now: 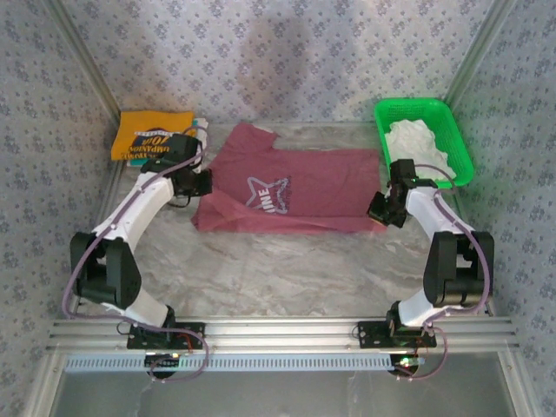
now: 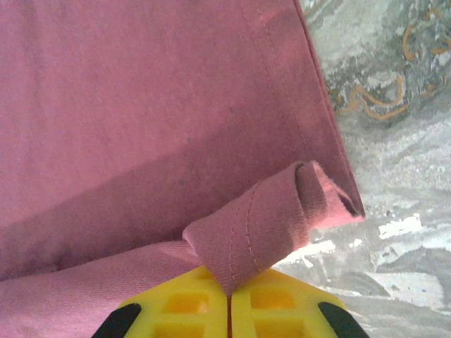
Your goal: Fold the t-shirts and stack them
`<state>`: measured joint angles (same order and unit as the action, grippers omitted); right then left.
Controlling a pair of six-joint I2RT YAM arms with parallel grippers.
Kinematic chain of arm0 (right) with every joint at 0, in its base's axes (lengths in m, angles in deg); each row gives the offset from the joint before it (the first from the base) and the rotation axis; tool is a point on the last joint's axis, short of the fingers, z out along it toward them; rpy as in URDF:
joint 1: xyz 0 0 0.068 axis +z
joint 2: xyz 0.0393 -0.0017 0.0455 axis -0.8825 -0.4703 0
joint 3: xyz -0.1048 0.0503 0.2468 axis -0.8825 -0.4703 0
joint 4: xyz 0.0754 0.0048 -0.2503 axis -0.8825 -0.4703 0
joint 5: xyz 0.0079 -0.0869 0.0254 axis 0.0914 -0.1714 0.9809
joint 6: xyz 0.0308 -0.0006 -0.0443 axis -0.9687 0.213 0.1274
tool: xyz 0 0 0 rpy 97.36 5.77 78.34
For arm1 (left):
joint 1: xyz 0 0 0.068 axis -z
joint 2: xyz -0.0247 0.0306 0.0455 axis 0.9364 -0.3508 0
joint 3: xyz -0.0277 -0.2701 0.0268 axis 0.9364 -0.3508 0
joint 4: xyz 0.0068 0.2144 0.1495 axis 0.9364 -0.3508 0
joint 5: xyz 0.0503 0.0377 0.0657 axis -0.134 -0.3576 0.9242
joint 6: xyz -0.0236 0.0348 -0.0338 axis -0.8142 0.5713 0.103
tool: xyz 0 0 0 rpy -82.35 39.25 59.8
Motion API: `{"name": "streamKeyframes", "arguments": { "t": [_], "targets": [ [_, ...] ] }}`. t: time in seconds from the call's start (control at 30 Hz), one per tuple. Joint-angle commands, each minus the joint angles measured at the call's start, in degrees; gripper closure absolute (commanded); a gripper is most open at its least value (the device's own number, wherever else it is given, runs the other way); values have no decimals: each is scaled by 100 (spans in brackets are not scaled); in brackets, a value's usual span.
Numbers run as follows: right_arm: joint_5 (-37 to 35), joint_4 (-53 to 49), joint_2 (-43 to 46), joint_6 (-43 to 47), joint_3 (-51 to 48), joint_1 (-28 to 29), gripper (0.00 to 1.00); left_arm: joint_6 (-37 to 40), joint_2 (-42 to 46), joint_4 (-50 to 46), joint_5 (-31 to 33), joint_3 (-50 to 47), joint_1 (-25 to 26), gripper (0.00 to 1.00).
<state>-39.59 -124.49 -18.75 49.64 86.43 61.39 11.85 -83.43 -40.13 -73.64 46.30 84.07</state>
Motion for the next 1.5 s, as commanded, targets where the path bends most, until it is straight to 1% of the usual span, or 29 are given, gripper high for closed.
{"name": "streamKeyframes", "arguments": {
  "t": [0.0,0.1,0.13,0.17,0.2,0.27,0.3,0.33,0.4,0.5,0.6,0.67,0.73,0.8,0.9,1.0,1.07,1.13,1.2,1.3,1.47],
  "targets": [
    [-19,41,-243,48,278,-71,91,122,-272,279,36,362,-38,100],
    [44,121,-511,23,542,-94,87,122,-614,397,90,629,-63,100],
    [73,132,-648,4,700,-94,86,102,-747,475,151,740,-94,97],
    [92,166,-780,-37,868,-102,85,97,-892,539,185,890,-135,89],
    [97,195,-918,-126,1101,-113,83,104,-1022,603,214,1040,-171,84],
    [113,68,-1282,-125,1637,-197,71,22,-1333,679,302,1477,-280,66],
    [145,-14,-1406,-90,1866,-235,72,-26,-1457,610,283,1703,-316,66],
    [227,-26,-1459,-60,2021,-266,73,-58,-1540,531,278,1922,-336,68],
    [228,92,-1322,-16,2066,-270,72,-176,-1429,592,270,1939,-311,68],
    [176,222,-827,41,1608,-138,68,-378,-835,985,190,1181,-194,64],
    [202,427,-266,18,639,-15,64,-513,-227,1200,127,178,-50,63],
    [357,776,45,-69,92,26,64,-568,63,1331,17,-400,-3,63],
    [384,997,174,-126,-220,87,64,-655,237,1452,-93,-851,23,62],
    [402,992,-6,-54,-203,117,64,-633,217,1492,-208,-1069,62,61],
    [424,1210,-328,-41,3,220,65,-529,-12,1519,-205,-1083,144,61],
    [134,1200,-807,14,489,468,67,-556,-267,1838,-438,-1065,152,60],
    [104,1161,-1154,-12,782,537,67,-607,-481,2003,-593,-966,178,56],
    [105,1231,-1425,-97,885,535,69,-637,-782,1937,-703,-729,240,55],
    [113,1279,-1656,-163,1122,513,70,-699,-1053,1831,-716,-519,326,54],
    [137,1308,-1960,-189,1224,493,70,-886,-1290,1766,-626,-446,406,53],
    [122,1589,-2193,-211,1137,389,70,-1161,-1164,1905,-457,-705,472,52]
  ]
}}
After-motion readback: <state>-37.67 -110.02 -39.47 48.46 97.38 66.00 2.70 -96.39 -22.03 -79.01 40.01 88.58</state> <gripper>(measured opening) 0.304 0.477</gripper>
